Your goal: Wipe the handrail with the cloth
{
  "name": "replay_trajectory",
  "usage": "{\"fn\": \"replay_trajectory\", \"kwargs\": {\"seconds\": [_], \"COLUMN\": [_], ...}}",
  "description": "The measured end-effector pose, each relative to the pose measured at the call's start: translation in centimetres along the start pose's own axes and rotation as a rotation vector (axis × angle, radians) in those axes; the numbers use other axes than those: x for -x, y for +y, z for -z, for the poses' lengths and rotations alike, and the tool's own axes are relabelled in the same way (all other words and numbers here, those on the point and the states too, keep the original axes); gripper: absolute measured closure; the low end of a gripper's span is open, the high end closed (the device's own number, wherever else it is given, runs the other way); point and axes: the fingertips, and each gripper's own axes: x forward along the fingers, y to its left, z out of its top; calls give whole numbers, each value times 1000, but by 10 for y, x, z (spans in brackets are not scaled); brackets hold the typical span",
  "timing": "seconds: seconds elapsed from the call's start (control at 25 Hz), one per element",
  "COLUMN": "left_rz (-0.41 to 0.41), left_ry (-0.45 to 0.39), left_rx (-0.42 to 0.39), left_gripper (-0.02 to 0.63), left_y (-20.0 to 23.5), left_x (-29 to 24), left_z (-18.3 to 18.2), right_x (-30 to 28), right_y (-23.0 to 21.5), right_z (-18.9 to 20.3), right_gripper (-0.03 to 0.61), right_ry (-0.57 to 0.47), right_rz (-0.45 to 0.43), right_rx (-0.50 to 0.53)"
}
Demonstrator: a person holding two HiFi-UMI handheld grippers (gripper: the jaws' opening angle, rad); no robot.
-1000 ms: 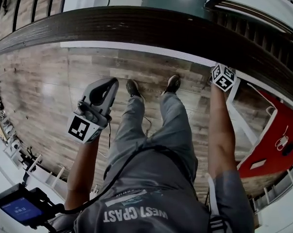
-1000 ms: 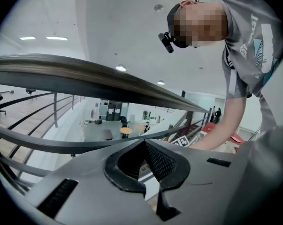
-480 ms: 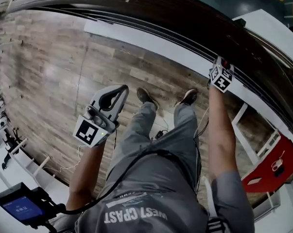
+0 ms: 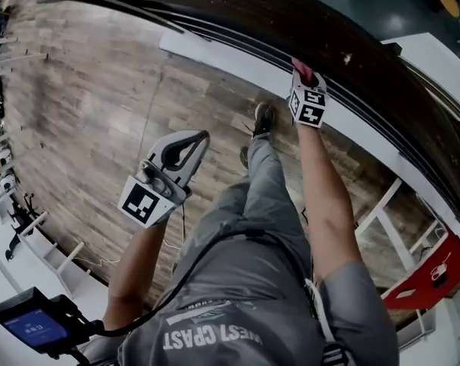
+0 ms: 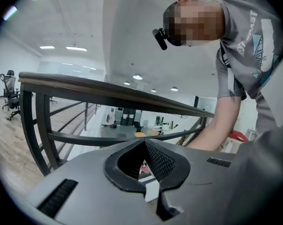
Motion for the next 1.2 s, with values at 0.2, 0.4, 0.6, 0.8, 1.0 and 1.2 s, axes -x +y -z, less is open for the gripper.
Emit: {"fn": "replay_trajectory", "kwargs": {"seconds": [0.2,0.4,0.6,0.8,1.0,1.2], "left_rz": [-38,-83,-52,-3,-2,14], "left_ry": [-14,-81,-47,9,41,22], "left_rx": [3,42,50,68,61,89], "left_gripper": [614,614,614,614,614,614], "left_y": [64,149,217,298,294,379], "left_x": [5,20,51,99,138,165], "left_z": [-28,-66,-42,-2,11,18], "right_x": [25,21,-100,-209,-229,-275], "right_y": [-58,-77,72,225,301,362], "right_z": [-9,-1,-46,-81,-117,-137], "right_gripper": [514,514,514,514,514,520], "right_ry": [-23,42,15,25,-24,-64], "right_rz": [237,423,281,223,102,75], "right_rx": [-77,-148,-68,-165,-140,-191]}}
